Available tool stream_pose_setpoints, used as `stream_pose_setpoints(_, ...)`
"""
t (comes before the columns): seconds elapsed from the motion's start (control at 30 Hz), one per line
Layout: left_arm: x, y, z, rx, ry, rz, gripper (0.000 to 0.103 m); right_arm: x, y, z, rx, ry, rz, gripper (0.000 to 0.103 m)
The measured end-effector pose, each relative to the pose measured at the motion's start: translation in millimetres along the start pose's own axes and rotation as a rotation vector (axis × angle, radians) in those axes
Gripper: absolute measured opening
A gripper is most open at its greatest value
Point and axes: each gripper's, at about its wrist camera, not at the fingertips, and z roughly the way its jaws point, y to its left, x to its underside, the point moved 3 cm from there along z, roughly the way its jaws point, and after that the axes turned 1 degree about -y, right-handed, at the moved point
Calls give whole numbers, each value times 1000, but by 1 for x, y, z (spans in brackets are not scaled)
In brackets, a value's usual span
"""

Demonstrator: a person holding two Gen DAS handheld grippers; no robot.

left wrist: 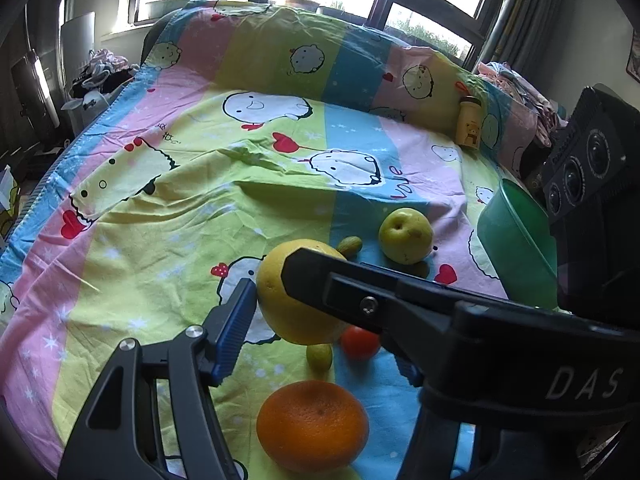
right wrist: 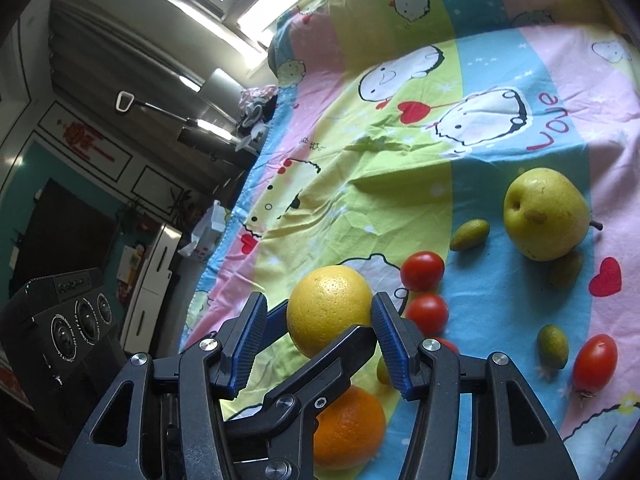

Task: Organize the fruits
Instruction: 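Lift the grapefruit with the right tool and carry it toward the green basin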

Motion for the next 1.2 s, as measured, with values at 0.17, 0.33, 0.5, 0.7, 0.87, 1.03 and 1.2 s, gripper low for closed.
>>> stream_pose_setpoints(0.17, -2, -9, -7, 19, -63, 31, 61, -1, 7, -14, 23, -83, -64, 57)
stream_pose_setpoints(0.33, -2, -17, -13, 32, -119, 58, 61, 0, 12, -26, 39, -157, -90, 57)
stream_pose_setpoints(0.5, -3, -20, -16, 45, -150, 62, 61, 0, 12, -32, 43, -196, -90, 57)
stream_pose_setpoints(0.7, -3, -24, -22, 60, -182, 81, 61, 3, 19, -39, 60, -229, -125, 57)
stream_pose_setpoints(0.87, -2, -27, -25, 68, -193, 87, 61, 4, 20, -43, 66, -242, -134, 57)
stream_pose_setpoints(1.03, -3, -30, -28, 74, -205, 96, 61, 5, 22, -48, 72, -253, -149, 57)
stream_pose_setpoints(1.2, -3, -31, -30, 79, -213, 100, 61, 6, 24, -50, 76, -260, -154, 57)
